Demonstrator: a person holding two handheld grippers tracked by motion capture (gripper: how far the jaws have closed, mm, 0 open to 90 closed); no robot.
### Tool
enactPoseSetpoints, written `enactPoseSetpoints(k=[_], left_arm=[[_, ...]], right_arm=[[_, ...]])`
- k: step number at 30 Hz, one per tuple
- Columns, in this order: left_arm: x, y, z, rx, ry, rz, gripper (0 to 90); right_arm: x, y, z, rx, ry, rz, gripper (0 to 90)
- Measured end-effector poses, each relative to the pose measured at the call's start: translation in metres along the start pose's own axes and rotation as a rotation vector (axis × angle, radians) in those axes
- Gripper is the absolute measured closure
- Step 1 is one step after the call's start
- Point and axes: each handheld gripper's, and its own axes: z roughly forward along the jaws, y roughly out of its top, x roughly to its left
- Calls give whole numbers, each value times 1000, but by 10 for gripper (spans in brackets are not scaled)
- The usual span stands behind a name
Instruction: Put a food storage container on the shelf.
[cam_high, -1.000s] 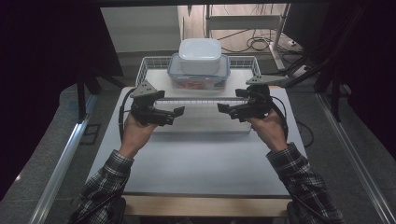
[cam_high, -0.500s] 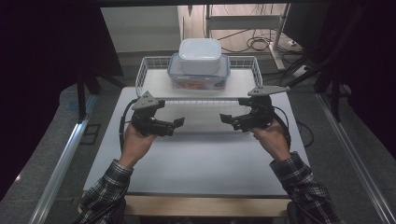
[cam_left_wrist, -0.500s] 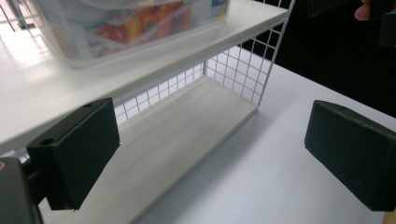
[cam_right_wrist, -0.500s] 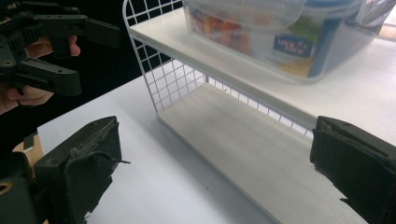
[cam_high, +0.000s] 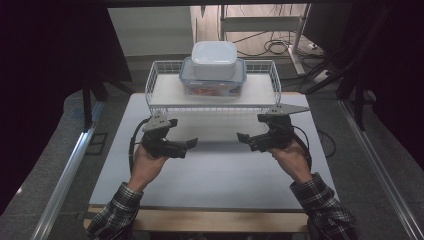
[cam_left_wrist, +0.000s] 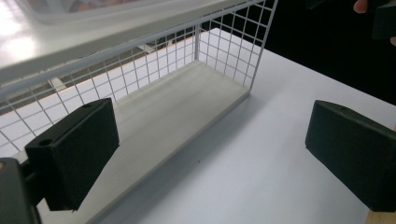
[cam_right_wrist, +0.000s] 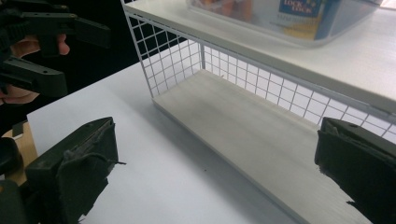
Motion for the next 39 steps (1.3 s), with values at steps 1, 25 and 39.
enactPoseSetpoints(k=[1,25,39], left_arm=[[0,-2,0,1,-2,-1,23],[-7,-46,-2,44,14,-7,18],[-8,-68,-2,60,20,-36,18]], right_arm=[[0,-2,0,-1,-4,2,0],[1,-42,-6,34,-18,15,0],[2,-64,-6,41,-10,21,0]])
